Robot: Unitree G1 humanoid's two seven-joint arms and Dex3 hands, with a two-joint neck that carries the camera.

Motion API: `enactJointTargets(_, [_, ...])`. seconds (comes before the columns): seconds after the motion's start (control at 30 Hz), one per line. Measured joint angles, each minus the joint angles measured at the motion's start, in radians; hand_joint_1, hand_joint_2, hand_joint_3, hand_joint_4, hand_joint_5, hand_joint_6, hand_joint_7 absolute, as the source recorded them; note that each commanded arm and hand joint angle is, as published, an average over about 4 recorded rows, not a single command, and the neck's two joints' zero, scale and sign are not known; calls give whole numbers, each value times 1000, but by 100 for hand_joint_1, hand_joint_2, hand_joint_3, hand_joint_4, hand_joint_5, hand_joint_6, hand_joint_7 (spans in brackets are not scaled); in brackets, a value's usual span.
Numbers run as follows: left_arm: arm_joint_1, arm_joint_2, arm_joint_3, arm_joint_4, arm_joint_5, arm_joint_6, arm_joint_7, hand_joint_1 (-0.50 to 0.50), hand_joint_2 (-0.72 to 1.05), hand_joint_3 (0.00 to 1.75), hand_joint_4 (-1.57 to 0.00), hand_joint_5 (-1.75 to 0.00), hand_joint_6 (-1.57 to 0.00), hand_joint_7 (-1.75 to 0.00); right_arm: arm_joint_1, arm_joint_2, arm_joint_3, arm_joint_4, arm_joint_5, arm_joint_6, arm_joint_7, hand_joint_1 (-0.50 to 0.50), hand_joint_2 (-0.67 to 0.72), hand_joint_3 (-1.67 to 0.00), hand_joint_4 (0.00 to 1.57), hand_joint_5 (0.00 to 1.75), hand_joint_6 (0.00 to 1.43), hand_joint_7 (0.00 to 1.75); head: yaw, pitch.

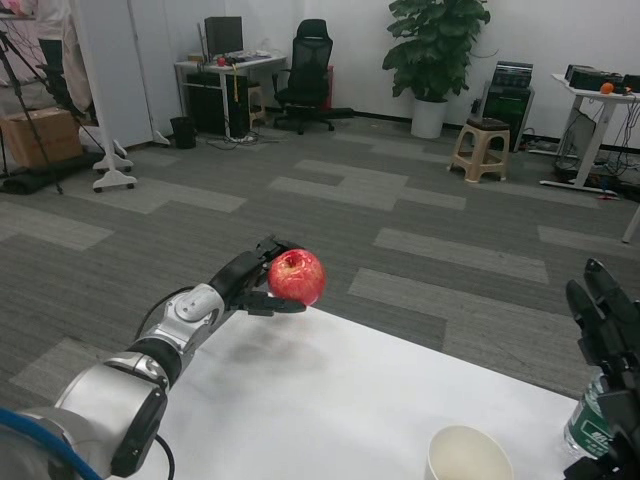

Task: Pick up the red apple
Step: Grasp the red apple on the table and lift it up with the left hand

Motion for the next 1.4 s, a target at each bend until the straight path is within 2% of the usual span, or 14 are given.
enactJointTargets(0.13, [31,-9,-59,-145,-104,-6,-6,-43,105,17,0,-72,-63,-147,-2,1,2,5,1,0,0,-30,72,0,11,0,0,14,-19,4])
enactJointTargets(0.23, [49,-21,-105,-249,-153,-4,-10,-43,105,17,0,-80,-62,-147,-3,2,4,9,1,0,0,-31,72,0,11,0,0,14,-53,10])
enactJointTargets(0.53, [64,-75,-215,-484,-173,40,-28,-43,105,17,0,-82,-60,-147,-11,4,6,23,11,0,0,-29,72,0,11,0,0,14,-264,71])
enactJointTargets(0.8, [47,-96,-265,-502,-174,62,-30,-43,105,17,0,-82,-60,-147,-35,4,-44,34,20,0,1,-29,72,0,11,0,0,14,-475,95])
enactJointTargets(0.9, [32,-105,-266,-496,-174,63,-31,-43,105,17,0,-82,-60,-147,-35,5,-78,32,20,0,1,-29,72,0,11,0,0,14,-513,105])
enactJointTargets(1.1, [29,-128,-261,-495,-173,63,-37,-43,105,17,0,-82,-60,-147,-35,5,-110,21,19,0,1,-29,72,0,11,0,0,14,-524,119])
enactJointTargets(1.4, [30,-134,-237,-495,-173,63,-41,-43,105,17,0,-82,-58,-147,-35,8,-131,17,19,0,1,-29,72,0,11,0,0,14,-485,124])
